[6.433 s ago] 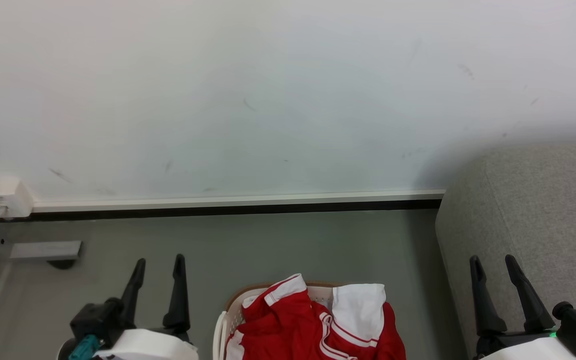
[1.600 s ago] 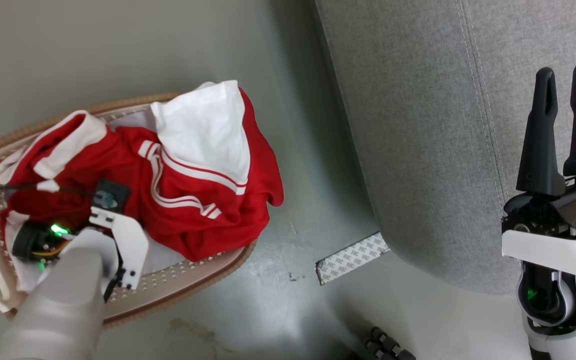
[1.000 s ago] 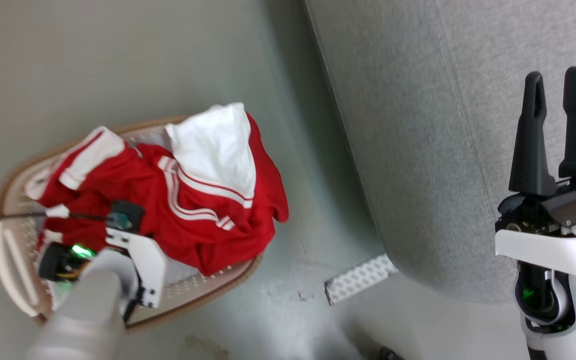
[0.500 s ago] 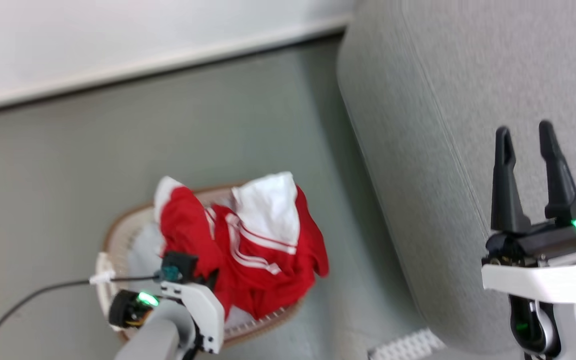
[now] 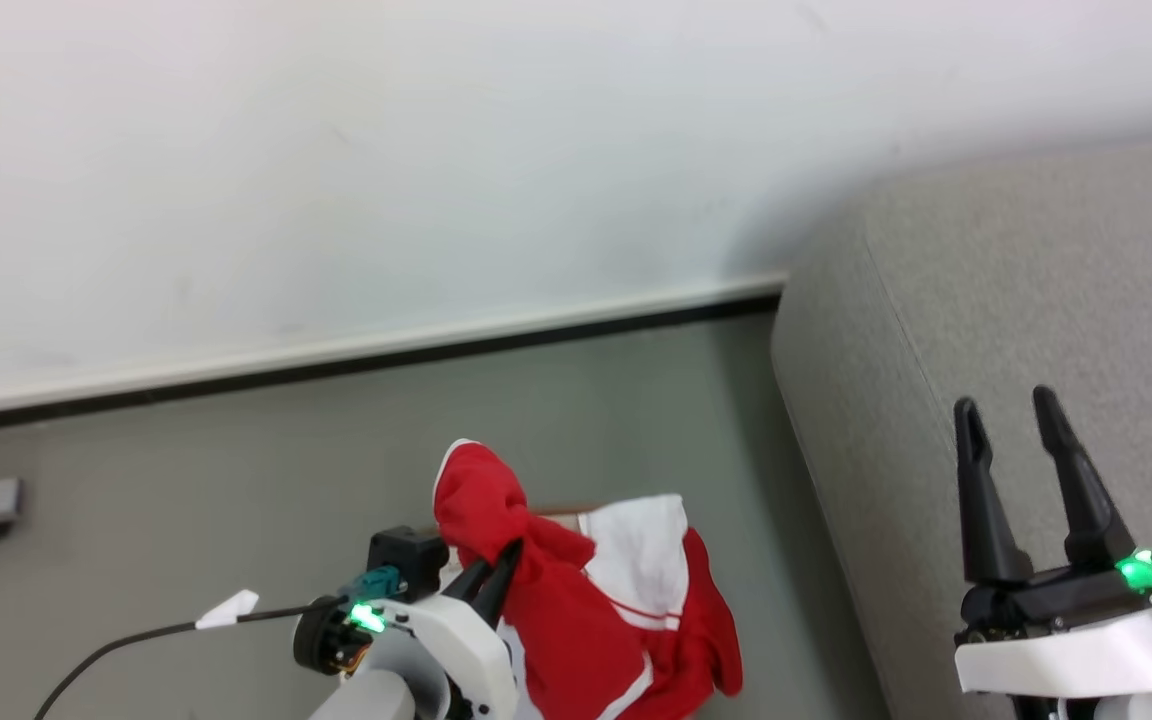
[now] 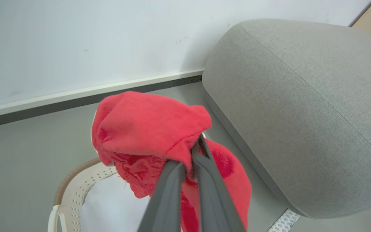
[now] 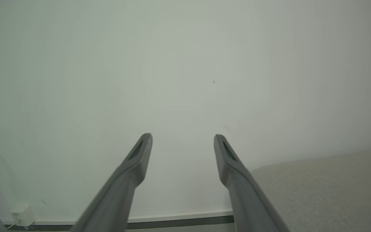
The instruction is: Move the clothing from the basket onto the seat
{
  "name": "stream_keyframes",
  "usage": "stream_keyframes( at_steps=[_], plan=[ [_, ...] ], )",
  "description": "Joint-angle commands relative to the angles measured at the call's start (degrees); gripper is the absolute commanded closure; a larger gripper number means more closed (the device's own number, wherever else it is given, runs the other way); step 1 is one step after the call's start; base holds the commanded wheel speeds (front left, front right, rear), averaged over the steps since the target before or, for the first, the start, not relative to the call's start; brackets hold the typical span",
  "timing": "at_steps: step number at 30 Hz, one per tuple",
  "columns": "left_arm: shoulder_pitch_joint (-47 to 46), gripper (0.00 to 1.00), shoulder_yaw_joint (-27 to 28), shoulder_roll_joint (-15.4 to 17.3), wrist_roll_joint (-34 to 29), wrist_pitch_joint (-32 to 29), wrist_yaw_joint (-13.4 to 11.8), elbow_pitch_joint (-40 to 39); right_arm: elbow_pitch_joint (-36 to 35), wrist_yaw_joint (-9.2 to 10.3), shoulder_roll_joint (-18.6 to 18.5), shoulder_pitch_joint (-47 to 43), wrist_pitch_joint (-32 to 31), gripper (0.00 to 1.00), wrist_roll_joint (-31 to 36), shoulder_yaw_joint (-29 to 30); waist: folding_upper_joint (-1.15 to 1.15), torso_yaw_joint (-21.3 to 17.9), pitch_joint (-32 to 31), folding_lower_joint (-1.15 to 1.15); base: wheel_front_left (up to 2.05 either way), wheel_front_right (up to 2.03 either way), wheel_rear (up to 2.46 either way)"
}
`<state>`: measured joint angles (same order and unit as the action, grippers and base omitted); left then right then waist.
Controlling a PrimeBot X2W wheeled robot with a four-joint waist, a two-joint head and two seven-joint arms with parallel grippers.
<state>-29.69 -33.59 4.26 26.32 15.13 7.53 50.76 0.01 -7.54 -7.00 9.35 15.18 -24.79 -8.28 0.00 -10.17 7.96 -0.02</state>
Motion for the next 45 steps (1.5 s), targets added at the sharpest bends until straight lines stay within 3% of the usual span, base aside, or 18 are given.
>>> stream_keyframes(
  at_steps=[1,16,32,45],
  plan=[
    [0.9,1.00,0.3,0.5,0.4,0.0,-0.1,-1.1,0.2,0.10,-0.3,-1.0,0.0,0.00,-0.4,-0.1,0.00,2.6,-3.6,0.02,0.00,0.00,0.00],
    [1.8,1.00,5.0,2.4,-1.7,0.0,-0.1,-21.2,1.1,0.10,0.1,-5.3,-0.1,0.00,-1.5,-2.6,0.00,3.9,-9.3,0.02,0.00,0.00,0.00],
    [2.9,1.00,6.5,2.8,-2.3,0.0,-0.2,-27.7,1.1,0.10,-1.2,-5.3,-0.1,0.00,-2.6,-6.5,0.00,2.9,-8.8,0.02,0.00,0.00,0.00],
    [2.0,1.00,4.5,1.8,-1.9,0.0,-0.1,-26.4,6.9,0.10,-4.8,0.3,-0.1,0.00,-3.5,-23.6,0.00,3.9,-8.6,0.02,0.00,0.00,0.00]
  ],
)
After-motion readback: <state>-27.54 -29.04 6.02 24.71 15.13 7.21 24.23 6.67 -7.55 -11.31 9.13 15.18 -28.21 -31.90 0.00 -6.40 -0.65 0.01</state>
